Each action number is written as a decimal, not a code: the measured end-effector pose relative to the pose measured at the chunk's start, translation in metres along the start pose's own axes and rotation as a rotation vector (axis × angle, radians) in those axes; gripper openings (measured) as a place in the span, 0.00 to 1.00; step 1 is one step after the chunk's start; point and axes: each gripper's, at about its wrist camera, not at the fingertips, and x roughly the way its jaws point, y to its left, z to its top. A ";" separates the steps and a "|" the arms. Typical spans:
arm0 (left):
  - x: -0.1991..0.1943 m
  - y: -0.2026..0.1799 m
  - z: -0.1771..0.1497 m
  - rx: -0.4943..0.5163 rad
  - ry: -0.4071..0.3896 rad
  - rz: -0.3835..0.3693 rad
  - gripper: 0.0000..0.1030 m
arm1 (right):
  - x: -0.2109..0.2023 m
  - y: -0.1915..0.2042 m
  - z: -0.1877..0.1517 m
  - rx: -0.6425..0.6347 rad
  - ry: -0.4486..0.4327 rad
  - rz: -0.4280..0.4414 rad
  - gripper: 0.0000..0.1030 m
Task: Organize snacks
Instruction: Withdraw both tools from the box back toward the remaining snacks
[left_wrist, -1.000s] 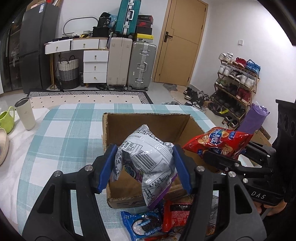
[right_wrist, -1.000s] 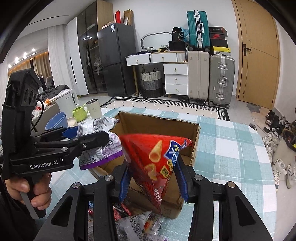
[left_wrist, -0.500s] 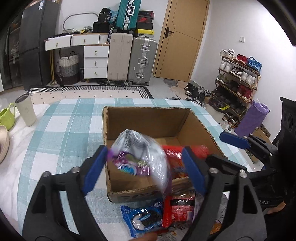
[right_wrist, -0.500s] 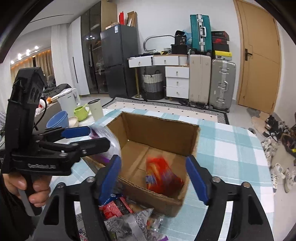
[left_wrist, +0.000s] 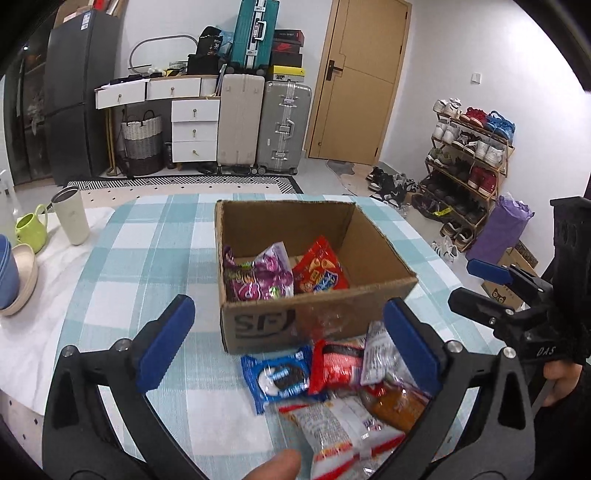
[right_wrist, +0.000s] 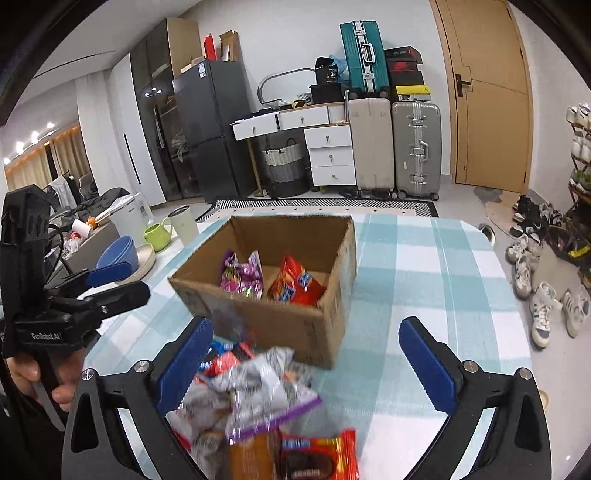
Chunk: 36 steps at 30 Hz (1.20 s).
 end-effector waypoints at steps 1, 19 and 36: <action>-0.005 -0.002 -0.004 -0.001 0.001 0.006 0.99 | -0.003 0.001 -0.005 -0.001 0.003 -0.004 0.99; -0.040 -0.009 -0.067 -0.036 0.072 0.017 0.99 | -0.026 0.003 -0.064 -0.008 0.077 -0.032 0.99; -0.028 -0.026 -0.092 -0.001 0.144 -0.018 0.99 | -0.007 -0.014 -0.088 0.012 0.166 -0.072 0.99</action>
